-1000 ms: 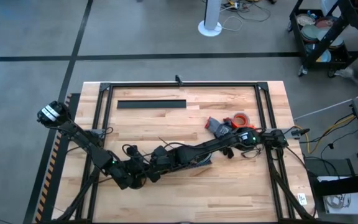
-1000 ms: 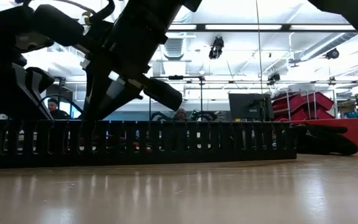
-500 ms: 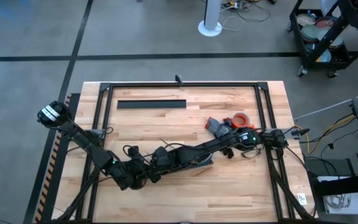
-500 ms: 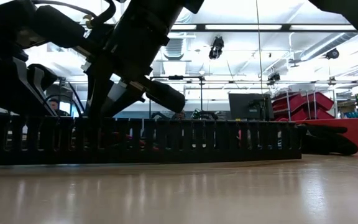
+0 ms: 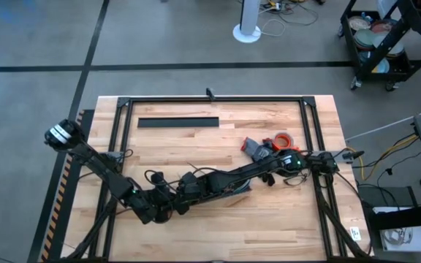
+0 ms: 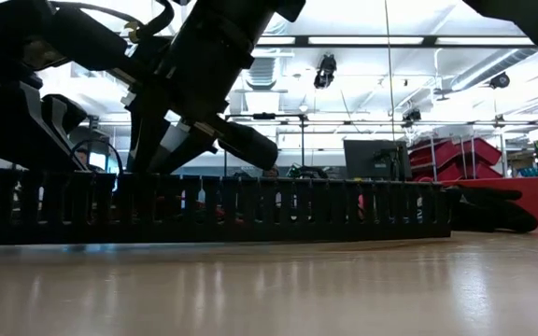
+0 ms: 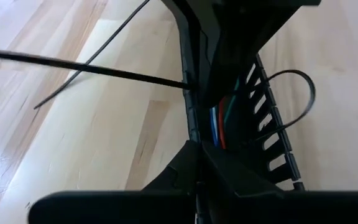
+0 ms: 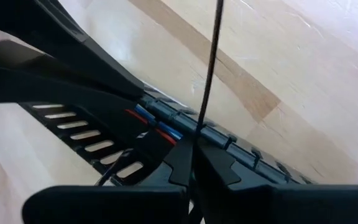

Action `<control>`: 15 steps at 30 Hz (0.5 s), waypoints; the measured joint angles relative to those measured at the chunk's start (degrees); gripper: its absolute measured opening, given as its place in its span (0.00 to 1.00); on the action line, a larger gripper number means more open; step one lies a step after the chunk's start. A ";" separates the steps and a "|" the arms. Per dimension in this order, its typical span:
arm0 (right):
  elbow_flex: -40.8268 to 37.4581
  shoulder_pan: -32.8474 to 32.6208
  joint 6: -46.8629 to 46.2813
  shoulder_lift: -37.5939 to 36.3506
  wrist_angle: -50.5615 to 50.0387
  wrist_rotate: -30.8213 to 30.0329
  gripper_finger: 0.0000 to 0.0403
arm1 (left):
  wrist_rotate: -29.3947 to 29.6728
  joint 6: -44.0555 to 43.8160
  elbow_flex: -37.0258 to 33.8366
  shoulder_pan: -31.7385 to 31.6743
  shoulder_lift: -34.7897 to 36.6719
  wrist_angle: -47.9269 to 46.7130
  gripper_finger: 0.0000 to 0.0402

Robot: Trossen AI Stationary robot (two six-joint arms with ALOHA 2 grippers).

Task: Ziptie cables
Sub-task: Put the colored zip-tied cables into the black cable duct

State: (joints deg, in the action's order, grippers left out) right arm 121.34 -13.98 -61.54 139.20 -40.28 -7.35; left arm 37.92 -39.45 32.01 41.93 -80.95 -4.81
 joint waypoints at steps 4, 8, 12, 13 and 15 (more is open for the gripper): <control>0.00 0.02 -0.44 -0.24 0.04 -0.19 0.00 | 0.29 -0.06 0.02 -0.02 -1.51 1.32 0.00; 0.00 0.00 -0.87 -0.29 -0.20 -0.13 0.00 | 0.43 -0.08 0.09 -0.04 -1.90 1.85 0.00; 0.11 0.00 -1.66 -0.47 -2.91 -0.15 0.00 | 0.68 -0.76 0.09 -0.07 -1.90 1.78 0.00; 0.11 0.00 -1.97 -0.57 -3.80 -0.15 0.00 | 0.76 -1.00 0.09 -0.07 -1.90 1.78 0.00; 0.11 0.00 -2.48 -0.66 -4.13 0.38 0.00 | 1.40 -1.46 0.11 -0.04 -1.90 1.79 0.00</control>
State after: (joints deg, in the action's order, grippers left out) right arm 121.45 -13.98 -64.01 138.54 -44.41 -6.97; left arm 39.32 -40.90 32.12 41.89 -82.85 -3.02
